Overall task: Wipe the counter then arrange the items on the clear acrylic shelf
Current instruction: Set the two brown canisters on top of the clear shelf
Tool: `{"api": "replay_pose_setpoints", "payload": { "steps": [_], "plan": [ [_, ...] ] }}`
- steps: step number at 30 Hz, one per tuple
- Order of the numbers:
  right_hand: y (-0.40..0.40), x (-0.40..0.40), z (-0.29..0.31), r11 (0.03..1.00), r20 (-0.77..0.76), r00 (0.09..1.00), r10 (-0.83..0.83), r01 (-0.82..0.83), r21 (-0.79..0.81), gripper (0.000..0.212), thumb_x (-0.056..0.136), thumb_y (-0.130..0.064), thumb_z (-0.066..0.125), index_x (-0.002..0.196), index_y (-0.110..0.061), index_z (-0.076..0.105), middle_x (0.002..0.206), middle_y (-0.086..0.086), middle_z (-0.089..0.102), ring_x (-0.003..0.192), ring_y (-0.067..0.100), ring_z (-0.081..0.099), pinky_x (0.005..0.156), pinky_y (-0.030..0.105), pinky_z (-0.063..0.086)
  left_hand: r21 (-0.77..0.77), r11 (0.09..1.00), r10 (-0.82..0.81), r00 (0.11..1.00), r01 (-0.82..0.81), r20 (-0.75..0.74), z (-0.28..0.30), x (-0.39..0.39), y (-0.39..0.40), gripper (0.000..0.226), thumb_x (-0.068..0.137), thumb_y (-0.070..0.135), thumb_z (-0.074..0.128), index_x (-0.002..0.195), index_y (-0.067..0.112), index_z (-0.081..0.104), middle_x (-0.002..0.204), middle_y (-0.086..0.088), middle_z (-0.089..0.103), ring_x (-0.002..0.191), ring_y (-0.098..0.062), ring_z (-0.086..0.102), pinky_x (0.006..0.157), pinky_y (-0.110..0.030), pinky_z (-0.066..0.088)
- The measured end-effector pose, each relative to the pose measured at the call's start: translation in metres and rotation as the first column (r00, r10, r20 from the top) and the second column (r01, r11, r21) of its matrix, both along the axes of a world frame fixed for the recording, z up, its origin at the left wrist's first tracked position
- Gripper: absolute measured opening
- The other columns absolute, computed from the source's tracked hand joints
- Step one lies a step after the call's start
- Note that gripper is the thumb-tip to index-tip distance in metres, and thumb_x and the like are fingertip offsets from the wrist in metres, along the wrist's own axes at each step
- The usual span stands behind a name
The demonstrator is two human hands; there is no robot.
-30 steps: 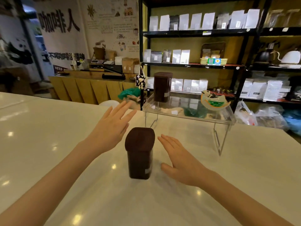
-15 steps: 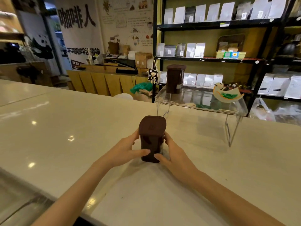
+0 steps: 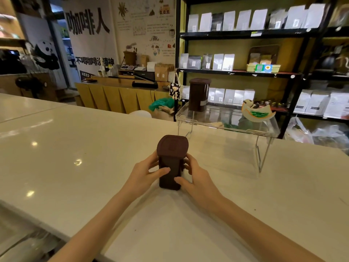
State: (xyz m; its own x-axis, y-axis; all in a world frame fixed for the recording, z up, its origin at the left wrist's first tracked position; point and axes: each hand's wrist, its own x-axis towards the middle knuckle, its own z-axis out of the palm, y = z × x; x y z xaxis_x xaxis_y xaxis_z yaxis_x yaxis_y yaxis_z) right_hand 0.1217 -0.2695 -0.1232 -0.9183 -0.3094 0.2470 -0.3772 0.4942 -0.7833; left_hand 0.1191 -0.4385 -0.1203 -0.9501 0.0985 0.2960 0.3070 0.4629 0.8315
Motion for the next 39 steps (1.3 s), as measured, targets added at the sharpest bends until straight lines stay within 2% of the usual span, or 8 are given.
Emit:
{"api": "replay_pose_setpoints", "payload": {
  "steps": [6,12,19,24,28,31,34,39],
  "plan": [
    [0.009,0.002,0.039,0.998,-0.046,0.999,0.013,-0.01,0.054,0.07,0.087,-0.022,0.058,0.143,-0.024,0.016,0.145,0.0,0.043,0.131,0.017,0.043,0.111,0.036,0.035,-0.003,0.998,0.067,0.992,-0.068,-0.108,0.036,0.011,0.015,0.057,0.084,0.014,0.061,0.137,0.022,0.039,0.115,0.012,0.055,0.109,-0.006,0.051,0.085,-0.008,0.041],
    [0.025,-0.002,0.085,1.0,-0.151,0.989,-0.007,0.008,0.005,0.067,0.085,-0.023,0.061,0.14,-0.027,0.022,0.141,-0.002,0.047,0.129,0.015,0.045,0.11,0.04,0.037,0.002,0.999,0.035,0.971,-0.036,-0.235,0.084,0.005,0.027,0.057,0.085,0.017,0.058,0.137,0.027,0.036,0.112,0.013,0.055,0.108,-0.004,0.05,0.069,0.0,0.038],
    [0.049,-0.029,0.121,0.996,-0.26,0.961,-0.089,0.084,-0.032,0.067,0.084,-0.022,0.063,0.14,-0.022,0.027,0.135,-0.003,0.052,0.124,0.012,0.048,0.105,0.031,0.04,0.009,0.999,-0.043,0.95,0.048,-0.309,0.122,-0.037,0.048,0.056,0.084,0.02,0.06,0.136,0.026,0.04,0.113,0.012,0.06,0.1,0.003,0.055,0.078,-0.006,0.04],
    [0.063,-0.059,0.133,0.987,-0.26,0.952,-0.16,0.153,-0.048,0.064,0.083,-0.021,0.064,0.137,-0.022,0.031,0.132,-0.004,0.054,0.122,0.012,0.05,0.1,0.025,0.039,0.034,0.989,-0.127,0.949,0.142,-0.289,0.137,-0.077,0.064,0.052,0.084,0.018,0.061,0.131,0.03,0.043,0.099,0.024,0.058,0.092,0.014,0.054,0.071,-0.003,0.046],
    [0.072,-0.085,0.136,0.974,-0.254,0.94,-0.226,0.225,-0.03,0.063,0.082,-0.022,0.065,0.136,-0.021,0.032,0.133,-0.002,0.055,0.122,0.013,0.05,0.1,0.026,0.038,0.065,0.97,-0.208,0.942,0.232,-0.265,0.137,-0.114,0.074,0.05,0.083,0.018,0.061,0.131,0.023,0.046,0.106,0.012,0.064,0.103,0.001,0.059,0.084,-0.012,0.048],
    [0.075,-0.102,0.135,0.96,-0.218,0.936,-0.276,0.28,-0.013,0.062,0.082,-0.022,0.065,0.136,-0.021,0.033,0.133,-0.001,0.055,0.123,0.015,0.049,0.105,0.032,0.04,0.074,0.958,-0.251,0.936,0.276,-0.247,0.133,-0.138,0.079,0.049,0.083,0.017,0.061,0.129,0.023,0.047,0.101,0.016,0.065,0.089,0.012,0.062,0.073,-0.002,0.049],
    [0.078,-0.116,0.131,0.946,-0.19,0.931,-0.312,0.323,0.031,0.065,0.083,-0.023,0.064,0.137,-0.021,0.03,0.135,0.001,0.054,0.125,0.018,0.049,0.107,0.043,0.04,0.067,0.948,-0.291,0.931,0.312,-0.22,0.126,-0.16,0.083,0.048,0.084,0.015,0.061,0.13,0.022,0.047,0.1,0.017,0.065,0.086,0.016,0.062,0.071,-0.003,0.051],
    [0.081,-0.132,0.124,0.929,-0.155,0.923,-0.351,0.364,0.066,0.065,0.083,-0.024,0.063,0.138,-0.02,0.029,0.137,0.002,0.052,0.127,0.021,0.047,0.108,0.044,0.038,0.088,0.935,-0.322,0.926,0.344,-0.196,0.115,-0.185,0.089,0.05,0.084,0.011,0.061,0.131,0.02,0.046,0.101,0.013,0.065,0.086,0.016,0.062,0.072,-0.002,0.05]
  ]
}}
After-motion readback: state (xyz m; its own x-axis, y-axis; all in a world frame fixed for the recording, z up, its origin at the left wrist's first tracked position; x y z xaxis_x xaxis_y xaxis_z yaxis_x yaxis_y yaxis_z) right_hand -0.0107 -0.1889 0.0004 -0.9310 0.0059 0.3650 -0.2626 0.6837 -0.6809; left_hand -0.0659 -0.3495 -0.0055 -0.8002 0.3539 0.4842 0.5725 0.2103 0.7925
